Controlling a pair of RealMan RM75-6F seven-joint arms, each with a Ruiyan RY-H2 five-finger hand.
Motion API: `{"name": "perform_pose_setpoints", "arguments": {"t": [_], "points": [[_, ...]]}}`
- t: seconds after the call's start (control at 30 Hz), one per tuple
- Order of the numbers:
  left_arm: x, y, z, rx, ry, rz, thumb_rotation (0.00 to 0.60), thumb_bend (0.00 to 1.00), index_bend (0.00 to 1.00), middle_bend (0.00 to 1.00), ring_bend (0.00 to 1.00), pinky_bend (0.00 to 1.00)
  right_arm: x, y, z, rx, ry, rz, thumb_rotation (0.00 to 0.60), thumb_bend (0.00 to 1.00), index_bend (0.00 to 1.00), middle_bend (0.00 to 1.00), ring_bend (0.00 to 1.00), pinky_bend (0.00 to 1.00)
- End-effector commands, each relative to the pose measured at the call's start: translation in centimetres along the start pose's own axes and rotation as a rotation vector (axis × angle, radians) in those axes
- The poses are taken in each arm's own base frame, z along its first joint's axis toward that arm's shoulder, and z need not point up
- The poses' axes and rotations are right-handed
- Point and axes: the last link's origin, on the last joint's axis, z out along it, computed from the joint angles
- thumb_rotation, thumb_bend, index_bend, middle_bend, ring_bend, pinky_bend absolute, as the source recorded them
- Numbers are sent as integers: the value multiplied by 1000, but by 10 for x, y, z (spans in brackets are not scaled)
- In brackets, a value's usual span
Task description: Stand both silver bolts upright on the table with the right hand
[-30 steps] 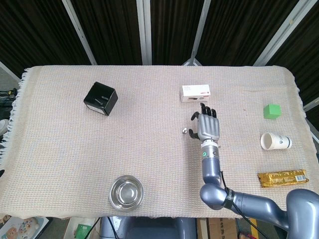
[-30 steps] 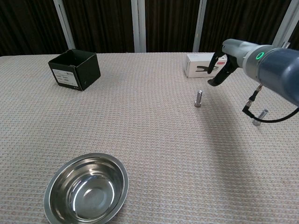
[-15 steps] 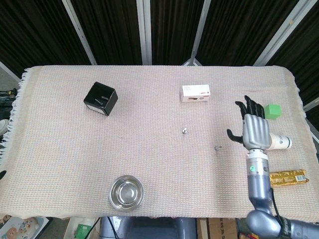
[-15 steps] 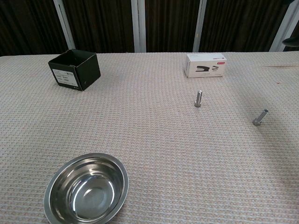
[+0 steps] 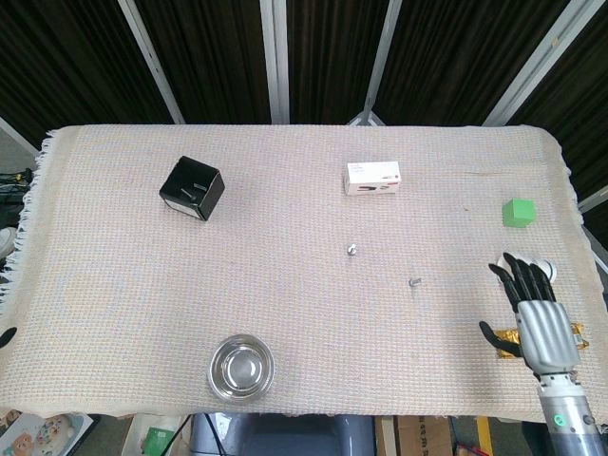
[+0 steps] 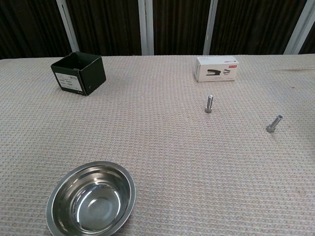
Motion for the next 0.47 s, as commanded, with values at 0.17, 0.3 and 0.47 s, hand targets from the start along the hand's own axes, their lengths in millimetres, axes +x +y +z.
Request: {"name": "perform_pose_setpoints", "arguments": {"t": [0.17, 0.3, 0.47], "points": [[0, -1, 0, 3, -1, -1, 600, 65, 188, 129, 20, 30, -3, 25, -23, -23, 15, -101, 600, 263, 120, 4, 7, 0], [0, -1, 0, 0, -2, -3, 600, 65, 188, 129, 20, 30, -2, 32, -23, -38, 33, -140, 600, 262, 120, 4, 7, 0], [0, -1, 1, -3, -8, -4, 600, 65, 188, 129, 20, 30, 0, 35, -21, -37, 49, -130, 600, 263, 120, 4, 7, 0]]}}
